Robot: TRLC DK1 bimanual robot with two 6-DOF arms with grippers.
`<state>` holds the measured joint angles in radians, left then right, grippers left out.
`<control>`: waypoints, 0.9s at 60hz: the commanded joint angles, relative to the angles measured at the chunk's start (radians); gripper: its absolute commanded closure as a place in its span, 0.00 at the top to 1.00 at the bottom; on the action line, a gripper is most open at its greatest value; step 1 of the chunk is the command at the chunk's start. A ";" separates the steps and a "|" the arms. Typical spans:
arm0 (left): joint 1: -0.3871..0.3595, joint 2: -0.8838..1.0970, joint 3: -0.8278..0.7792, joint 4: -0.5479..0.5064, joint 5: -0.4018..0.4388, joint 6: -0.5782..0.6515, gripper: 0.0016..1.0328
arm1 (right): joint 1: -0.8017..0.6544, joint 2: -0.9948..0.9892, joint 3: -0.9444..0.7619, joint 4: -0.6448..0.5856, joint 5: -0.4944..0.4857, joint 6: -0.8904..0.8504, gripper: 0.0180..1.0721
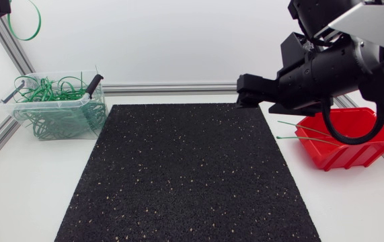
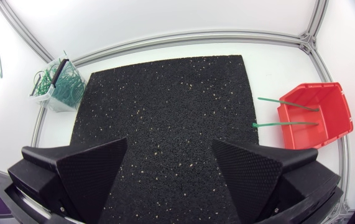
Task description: Take a green cable tie from the red box, thread the tail through the head to close it, then place it in the transparent bin on the left.
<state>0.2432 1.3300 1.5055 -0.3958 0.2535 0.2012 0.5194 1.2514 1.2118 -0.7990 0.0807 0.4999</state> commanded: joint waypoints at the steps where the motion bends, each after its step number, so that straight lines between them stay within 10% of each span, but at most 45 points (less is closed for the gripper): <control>1: 0.010 0.104 0.058 0.021 -0.040 0.043 0.03 | -0.007 -0.029 -0.037 0.007 0.014 -0.032 0.95; 19: -0.030 0.417 0.076 0.163 -0.247 0.138 0.09 | -0.021 -0.076 -0.081 0.001 0.014 -0.034 0.95; 23: -0.038 0.466 0.076 0.163 -0.266 0.144 0.33 | -0.021 -0.090 -0.090 -0.003 0.013 -0.034 0.95; 29: -0.048 0.511 0.068 0.176 -0.283 0.156 1.00 | -0.021 -0.107 -0.097 -0.016 0.013 -0.032 0.95; 54: -0.096 0.248 -0.163 0.236 -0.309 0.150 0.97 | -0.081 -0.218 -0.110 -0.039 0.047 -0.075 0.95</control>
<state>0.1593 1.6737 1.4025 -0.1822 -0.0536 0.3412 0.4660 1.0649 1.1339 -0.8341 0.1104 0.4618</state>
